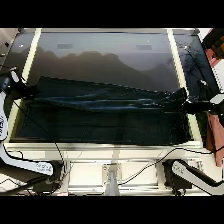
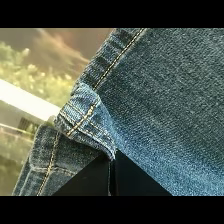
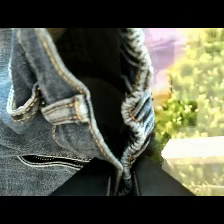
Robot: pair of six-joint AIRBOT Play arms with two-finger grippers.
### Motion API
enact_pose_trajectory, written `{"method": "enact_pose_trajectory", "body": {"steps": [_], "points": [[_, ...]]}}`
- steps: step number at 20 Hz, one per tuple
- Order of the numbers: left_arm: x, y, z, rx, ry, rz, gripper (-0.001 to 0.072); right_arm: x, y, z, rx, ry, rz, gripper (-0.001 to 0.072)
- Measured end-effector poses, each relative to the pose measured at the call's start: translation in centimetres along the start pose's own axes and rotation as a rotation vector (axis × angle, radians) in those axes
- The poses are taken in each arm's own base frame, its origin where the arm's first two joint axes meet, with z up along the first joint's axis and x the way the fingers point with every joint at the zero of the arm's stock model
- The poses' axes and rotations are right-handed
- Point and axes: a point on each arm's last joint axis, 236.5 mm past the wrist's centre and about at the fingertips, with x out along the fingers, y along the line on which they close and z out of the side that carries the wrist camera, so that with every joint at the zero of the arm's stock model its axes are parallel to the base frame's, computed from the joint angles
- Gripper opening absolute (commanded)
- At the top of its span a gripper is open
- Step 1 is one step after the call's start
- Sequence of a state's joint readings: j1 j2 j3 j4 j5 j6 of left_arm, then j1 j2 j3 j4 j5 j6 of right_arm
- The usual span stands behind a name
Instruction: Fold the clothes and pants, and hang the long-sleeved shirts on hangers.
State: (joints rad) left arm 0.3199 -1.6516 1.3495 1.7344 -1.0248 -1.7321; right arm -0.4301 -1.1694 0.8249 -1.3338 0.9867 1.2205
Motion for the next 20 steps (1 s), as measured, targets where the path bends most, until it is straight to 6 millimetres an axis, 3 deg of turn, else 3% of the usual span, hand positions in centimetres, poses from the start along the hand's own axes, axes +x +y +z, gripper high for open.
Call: {"method": "enact_pose_trajectory", "body": {"steps": [7, 9, 10, 16, 18, 20], "points": [[0.5, -0.1, -0.3, -0.013, 0.000, 0.000, 0.0051, 0.1, 0.3, -2.9, 0.008, 0.124, 0.016, 0.0049], [0.5, 0.0, -0.3, -0.013, 0.000, 0.001, 0.0459, 0.0, 0.3, -3.4, 0.005, 0.148, 0.016, 0.0049], [0.5, 0.0, -0.3, -0.014, -0.001, 0.001, 0.0571, 0.0, 0.3, -3.5, 0.004, 0.152, 0.015, 0.0049], [0.5, -0.3, 0.8, -0.024, -0.047, -0.012, 0.0571, 0.0, 0.1, -3.6, 0.001, 0.155, 0.008, 0.0049], [0.4, -0.5, 1.5, -0.065, -0.075, -0.023, 0.0435, 0.1, 0.1, -3.4, 0.002, 0.149, 0.006, 0.0049], [0.7, -0.7, 2.0, -0.133, -0.095, -0.033, 0.0185, 0.1, 0.1, -3.3, 0.004, 0.143, 0.007, 0.0049]]}}
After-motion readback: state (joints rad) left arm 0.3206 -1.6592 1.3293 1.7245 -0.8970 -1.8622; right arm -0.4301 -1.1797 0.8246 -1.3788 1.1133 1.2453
